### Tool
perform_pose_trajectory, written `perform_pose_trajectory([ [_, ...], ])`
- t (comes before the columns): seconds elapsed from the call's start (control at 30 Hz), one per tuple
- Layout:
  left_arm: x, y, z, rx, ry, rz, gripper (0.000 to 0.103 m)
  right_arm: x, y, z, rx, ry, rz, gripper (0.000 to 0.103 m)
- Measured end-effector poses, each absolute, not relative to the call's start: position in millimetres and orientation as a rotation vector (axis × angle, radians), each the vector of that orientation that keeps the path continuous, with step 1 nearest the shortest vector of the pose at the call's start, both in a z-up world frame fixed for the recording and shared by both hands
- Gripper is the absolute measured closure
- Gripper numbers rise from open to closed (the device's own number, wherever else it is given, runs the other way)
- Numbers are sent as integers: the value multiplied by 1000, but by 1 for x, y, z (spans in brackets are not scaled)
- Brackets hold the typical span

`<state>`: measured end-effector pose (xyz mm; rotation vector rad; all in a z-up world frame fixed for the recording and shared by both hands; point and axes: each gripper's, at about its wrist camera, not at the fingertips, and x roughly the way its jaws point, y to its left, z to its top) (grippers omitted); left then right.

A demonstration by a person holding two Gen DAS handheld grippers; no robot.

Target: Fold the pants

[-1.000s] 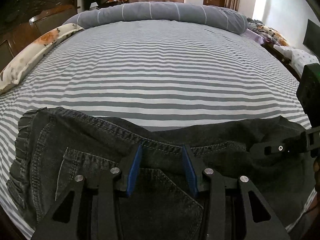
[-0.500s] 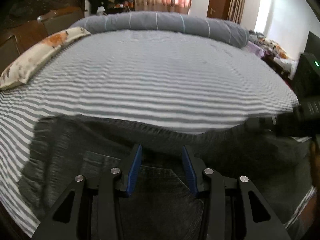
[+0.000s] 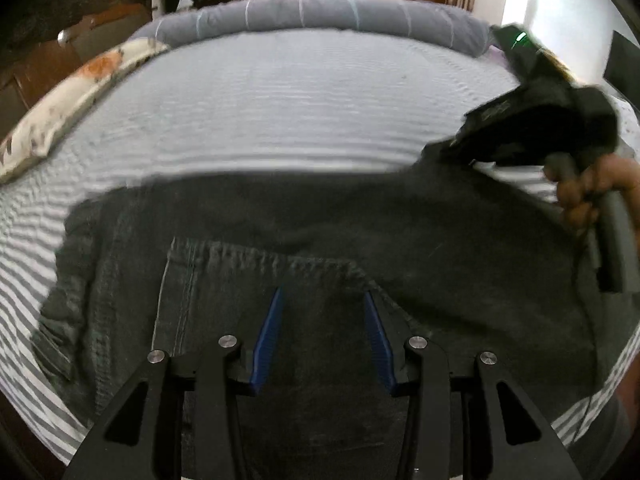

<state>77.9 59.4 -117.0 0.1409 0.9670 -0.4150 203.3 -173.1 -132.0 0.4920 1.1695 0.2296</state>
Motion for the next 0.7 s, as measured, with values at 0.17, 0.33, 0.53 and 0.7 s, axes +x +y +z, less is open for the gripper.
perform_pose_trajectory([
  [0.17, 79, 63, -115, 118, 973, -410, 59, 188, -174, -107, 444, 1123, 185, 76],
  [0.33, 69, 63, -95, 103, 939, -435, 59, 141, -184, -75, 528, 999, 171, 72],
  [0.53, 51, 51, -108, 188, 1004, -456, 59, 88, -188, -99, 607, 1058, 156, 72],
  [0.7, 43, 54, -113, 205, 1018, -431, 59, 55, -221, -125, 657, 1097, 50, 75],
])
